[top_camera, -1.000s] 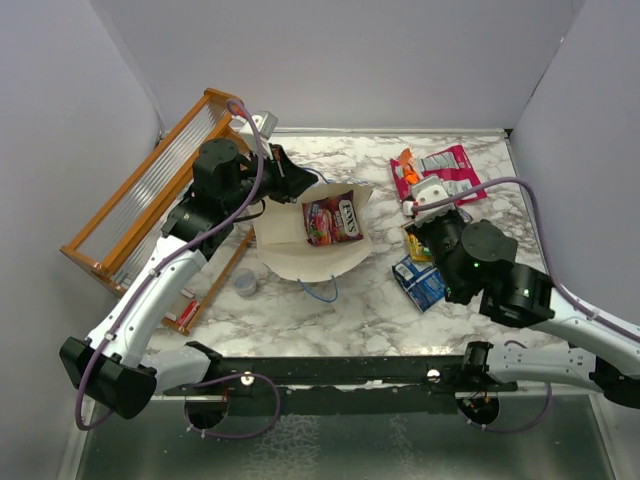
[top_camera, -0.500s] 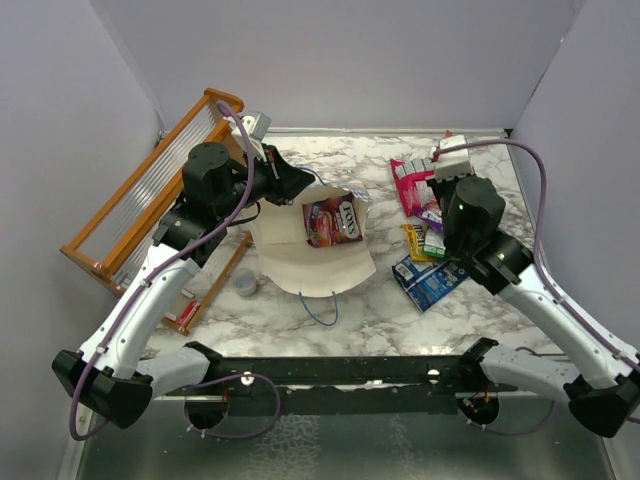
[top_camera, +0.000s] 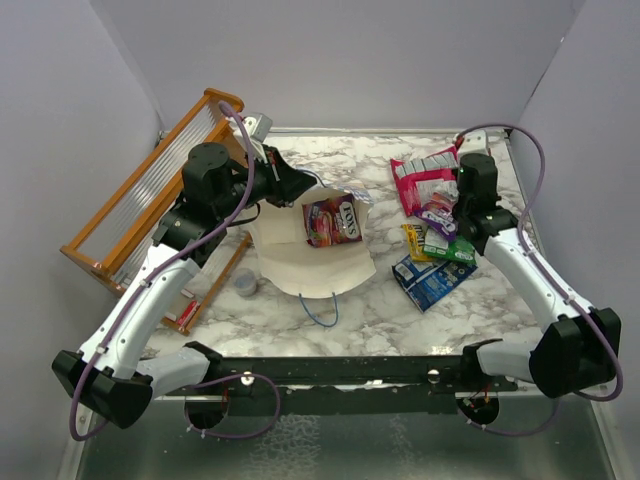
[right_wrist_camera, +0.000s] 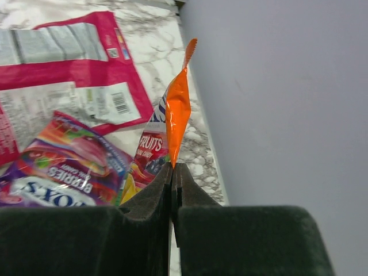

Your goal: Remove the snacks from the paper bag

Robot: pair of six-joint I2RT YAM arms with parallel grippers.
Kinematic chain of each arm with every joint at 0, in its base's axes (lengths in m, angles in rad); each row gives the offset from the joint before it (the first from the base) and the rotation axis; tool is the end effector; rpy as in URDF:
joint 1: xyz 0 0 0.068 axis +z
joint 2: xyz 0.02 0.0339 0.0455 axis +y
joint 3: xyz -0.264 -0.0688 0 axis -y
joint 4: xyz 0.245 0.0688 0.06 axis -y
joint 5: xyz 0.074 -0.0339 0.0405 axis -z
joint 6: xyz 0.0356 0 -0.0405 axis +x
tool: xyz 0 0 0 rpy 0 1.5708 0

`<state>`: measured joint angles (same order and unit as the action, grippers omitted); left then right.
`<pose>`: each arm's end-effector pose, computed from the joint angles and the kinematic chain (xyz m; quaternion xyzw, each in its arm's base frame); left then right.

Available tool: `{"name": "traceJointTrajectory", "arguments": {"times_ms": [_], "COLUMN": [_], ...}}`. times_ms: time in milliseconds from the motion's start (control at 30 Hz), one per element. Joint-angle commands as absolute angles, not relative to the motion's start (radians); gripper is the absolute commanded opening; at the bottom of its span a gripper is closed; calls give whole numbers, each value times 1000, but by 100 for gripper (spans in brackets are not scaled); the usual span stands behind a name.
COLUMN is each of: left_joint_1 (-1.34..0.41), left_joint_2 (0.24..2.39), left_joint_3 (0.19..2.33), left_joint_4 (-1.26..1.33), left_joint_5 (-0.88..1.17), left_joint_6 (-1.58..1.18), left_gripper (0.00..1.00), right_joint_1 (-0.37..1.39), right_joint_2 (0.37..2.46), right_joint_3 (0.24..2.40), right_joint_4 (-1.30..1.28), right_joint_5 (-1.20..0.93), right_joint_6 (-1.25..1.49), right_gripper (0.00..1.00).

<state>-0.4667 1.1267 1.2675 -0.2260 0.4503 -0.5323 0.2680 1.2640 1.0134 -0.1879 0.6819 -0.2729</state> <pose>0.2131 -0.1247 0.4367 0.1274 0.7226 -0.4601 0.5000 0.2803 0.0537 0.3194 -0.0397 0.8144 -0.2834 0.5048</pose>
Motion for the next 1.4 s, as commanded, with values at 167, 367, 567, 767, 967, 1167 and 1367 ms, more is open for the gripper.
{"name": "traceJointTrajectory", "arguments": {"times_ms": [167, 367, 567, 767, 967, 1167, 1367], "left_joint_1": [-466, -466, -466, -466, -466, -466, -466], "left_joint_2": [1109, 1085, 1063, 1040, 1044, 1041, 1043], "left_joint_3": [1279, 1245, 1220, 1194, 1194, 1189, 1178], "left_joint_4": [-154, -123, -79, -62, -43, -38, -59], "left_joint_5": [523, 546, 579, 582, 596, 588, 574], "left_joint_6": [-513, -525, -534, -530, -546, -544, -530], "left_gripper": [0, 0, 0, 0, 0, 0, 0], "right_joint_1": [229, 229, 229, 229, 229, 229, 230], "right_joint_2": [1313, 1434, 1489, 1464, 1396, 1189, 975], "right_joint_3": [937, 952, 964, 899, 908, 911, 852], "right_joint_4": [-4, -55, -95, -40, -99, -189, -217], "right_joint_5": [682, 591, 401, 239, 200, -70, -381], "right_joint_6": [-365, -275, -155, -83, -102, -99, -40], "right_gripper": [1, 1, 1, 26, 65, 72, 74]}}
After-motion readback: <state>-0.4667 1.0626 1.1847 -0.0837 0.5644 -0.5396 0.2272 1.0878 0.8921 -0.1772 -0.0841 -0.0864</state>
